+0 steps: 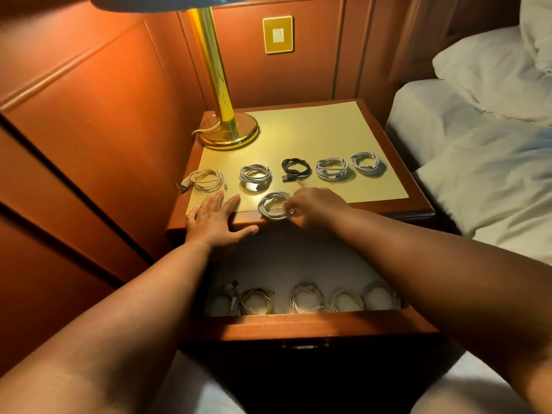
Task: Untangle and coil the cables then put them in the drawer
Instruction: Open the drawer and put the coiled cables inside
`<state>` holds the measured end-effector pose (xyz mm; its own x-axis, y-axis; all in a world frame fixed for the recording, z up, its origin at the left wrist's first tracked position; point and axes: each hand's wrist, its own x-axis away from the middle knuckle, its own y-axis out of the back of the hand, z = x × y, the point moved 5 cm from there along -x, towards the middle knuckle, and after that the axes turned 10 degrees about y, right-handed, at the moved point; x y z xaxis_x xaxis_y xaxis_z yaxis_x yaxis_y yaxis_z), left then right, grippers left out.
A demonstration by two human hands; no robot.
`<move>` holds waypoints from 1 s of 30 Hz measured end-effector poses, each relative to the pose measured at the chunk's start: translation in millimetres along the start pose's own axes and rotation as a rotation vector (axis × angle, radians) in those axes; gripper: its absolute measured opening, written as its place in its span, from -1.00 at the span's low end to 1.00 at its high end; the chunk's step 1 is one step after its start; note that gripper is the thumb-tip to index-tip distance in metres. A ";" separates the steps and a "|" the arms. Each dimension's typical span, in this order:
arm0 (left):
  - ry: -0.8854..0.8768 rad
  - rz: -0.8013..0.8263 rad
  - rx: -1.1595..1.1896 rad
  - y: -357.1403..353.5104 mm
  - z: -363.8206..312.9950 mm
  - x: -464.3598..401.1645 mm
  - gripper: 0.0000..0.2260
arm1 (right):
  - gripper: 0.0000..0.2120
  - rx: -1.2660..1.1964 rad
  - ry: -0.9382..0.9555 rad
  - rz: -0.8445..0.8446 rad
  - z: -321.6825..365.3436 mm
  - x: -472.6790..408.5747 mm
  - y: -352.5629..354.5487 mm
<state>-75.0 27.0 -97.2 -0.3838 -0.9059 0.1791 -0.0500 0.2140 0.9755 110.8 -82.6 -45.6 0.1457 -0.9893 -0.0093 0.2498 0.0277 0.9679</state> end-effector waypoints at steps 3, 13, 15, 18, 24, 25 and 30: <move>-0.005 -0.002 0.002 0.2 0.2 0.9 -0.19 | -0.83 -0.127 0.165 -0.065 14.0 25.8 -4.6; -0.014 -0.026 0.004 -0.6 0.7 1.7 -0.19 | -0.80 -0.317 -0.085 0.190 -9.5 84.8 -65.7; -0.014 -0.023 0.004 -0.7 0.9 1.2 -0.18 | -0.80 -0.268 -0.174 0.196 -21.8 82.6 -76.1; -0.013 -0.023 0.001 -1.6 1.2 0.6 -0.18 | -0.78 -0.148 -0.252 0.233 -31.8 77.7 -85.3; -0.018 -0.043 -0.009 -0.9 0.4 0.8 -0.19 | -0.67 -0.016 -0.258 0.323 -32.4 66.4 -102.6; -0.018 -0.048 -0.013 -0.8 0.3 1.0 -0.19 | -0.67 -0.010 -0.256 0.347 -32.5 65.8 -106.5; -0.018 -0.056 -0.006 -0.9 0.3 2.4 -0.20 | -0.68 -0.018 -0.323 0.431 -31.3 69.9 -122.4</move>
<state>-76.1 24.7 -97.7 -0.3971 -0.9096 0.1221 -0.0664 0.1612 0.9847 120.4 -150.6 -172.5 -0.0622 -0.8813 0.4683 0.2487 0.4408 0.8625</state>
